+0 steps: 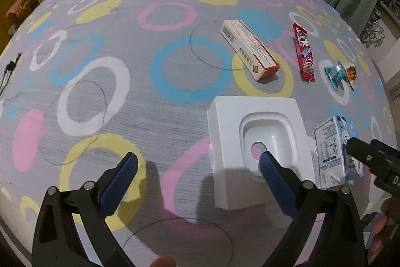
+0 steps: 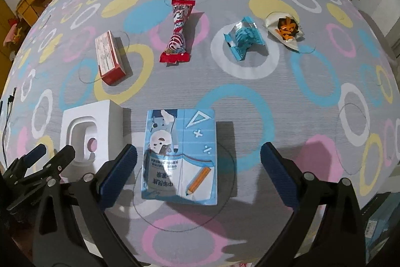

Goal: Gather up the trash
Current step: 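Grasp the white tray insert with the left tool while the right tool grasps the blue-white box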

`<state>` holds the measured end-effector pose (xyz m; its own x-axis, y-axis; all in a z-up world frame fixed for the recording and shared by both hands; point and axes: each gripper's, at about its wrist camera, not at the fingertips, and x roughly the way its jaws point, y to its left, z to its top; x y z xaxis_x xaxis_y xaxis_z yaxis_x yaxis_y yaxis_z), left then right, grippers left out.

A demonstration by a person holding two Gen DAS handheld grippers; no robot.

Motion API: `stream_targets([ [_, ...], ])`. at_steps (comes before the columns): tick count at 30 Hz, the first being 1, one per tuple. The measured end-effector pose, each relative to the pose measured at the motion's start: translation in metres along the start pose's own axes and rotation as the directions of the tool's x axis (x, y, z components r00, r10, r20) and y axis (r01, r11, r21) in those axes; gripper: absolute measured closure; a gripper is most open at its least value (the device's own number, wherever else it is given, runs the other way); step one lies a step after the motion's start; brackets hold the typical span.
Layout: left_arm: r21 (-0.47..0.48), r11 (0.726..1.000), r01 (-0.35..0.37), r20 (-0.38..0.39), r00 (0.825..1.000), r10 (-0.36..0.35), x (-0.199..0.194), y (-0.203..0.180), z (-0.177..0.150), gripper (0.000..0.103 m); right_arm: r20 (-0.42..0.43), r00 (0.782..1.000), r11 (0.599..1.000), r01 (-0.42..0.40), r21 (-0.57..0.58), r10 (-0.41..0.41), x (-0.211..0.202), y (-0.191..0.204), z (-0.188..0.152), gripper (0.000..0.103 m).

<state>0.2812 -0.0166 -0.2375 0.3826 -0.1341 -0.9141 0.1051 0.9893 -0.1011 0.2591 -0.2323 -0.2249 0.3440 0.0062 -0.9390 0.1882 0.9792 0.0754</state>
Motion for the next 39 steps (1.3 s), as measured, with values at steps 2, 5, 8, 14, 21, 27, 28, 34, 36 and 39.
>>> stream_targets([
  [2,0.001,1.0,0.003,0.002,1.0,-0.003,0.001,-0.002,0.001,0.008,-0.007,1.0,1.0,0.004,0.002,-0.004,0.003,0.0,0.001,0.007],
  [5,-0.005,1.0,0.0,-0.004,1.0,0.0,0.005,-0.003,0.001,0.008,-0.01,1.0,1.0,0.016,-0.005,-0.016,0.006,0.002,0.002,0.007],
  [8,-0.006,1.0,0.0,-0.018,1.0,0.0,0.01,-0.005,0.001,0.018,-0.018,1.0,1.0,0.021,-0.003,-0.021,0.012,0.002,0.005,0.007],
  [14,-0.001,1.0,0.012,-0.027,1.0,-0.012,0.015,-0.01,0.002,0.024,-0.052,0.998,1.0,0.026,0.003,-0.026,0.026,0.007,0.006,0.007],
  [21,0.002,0.997,0.074,-0.017,0.997,-0.074,0.012,-0.013,0.002,0.076,-0.06,0.996,0.997,0.066,-0.028,-0.067,0.037,0.012,0.007,0.041],
  [27,-0.006,0.996,0.085,0.005,0.996,-0.085,0.006,-0.01,0.002,0.082,-0.052,0.995,0.996,0.079,-0.039,-0.081,0.033,0.011,0.005,0.042],
  [28,-0.008,0.996,0.09,0.01,0.996,-0.09,0.004,-0.01,0.002,0.082,-0.044,0.995,0.995,0.086,-0.046,-0.088,0.031,0.011,0.004,0.042],
  [34,-0.012,0.994,0.107,0.038,0.994,-0.106,-0.008,-0.008,0.003,0.082,-0.004,0.997,0.996,0.082,-0.046,-0.082,0.011,0.005,0.005,0.042],
  [36,-0.014,0.994,0.108,0.042,0.993,-0.107,-0.011,-0.007,0.003,0.082,0.011,0.997,0.996,0.076,-0.049,-0.075,0.002,0.004,0.004,0.042],
  [39,-0.013,0.994,0.111,0.051,0.993,-0.11,-0.016,-0.005,0.0,0.082,0.037,0.998,0.997,0.06,-0.048,-0.058,-0.014,0.005,0.0,0.042],
])
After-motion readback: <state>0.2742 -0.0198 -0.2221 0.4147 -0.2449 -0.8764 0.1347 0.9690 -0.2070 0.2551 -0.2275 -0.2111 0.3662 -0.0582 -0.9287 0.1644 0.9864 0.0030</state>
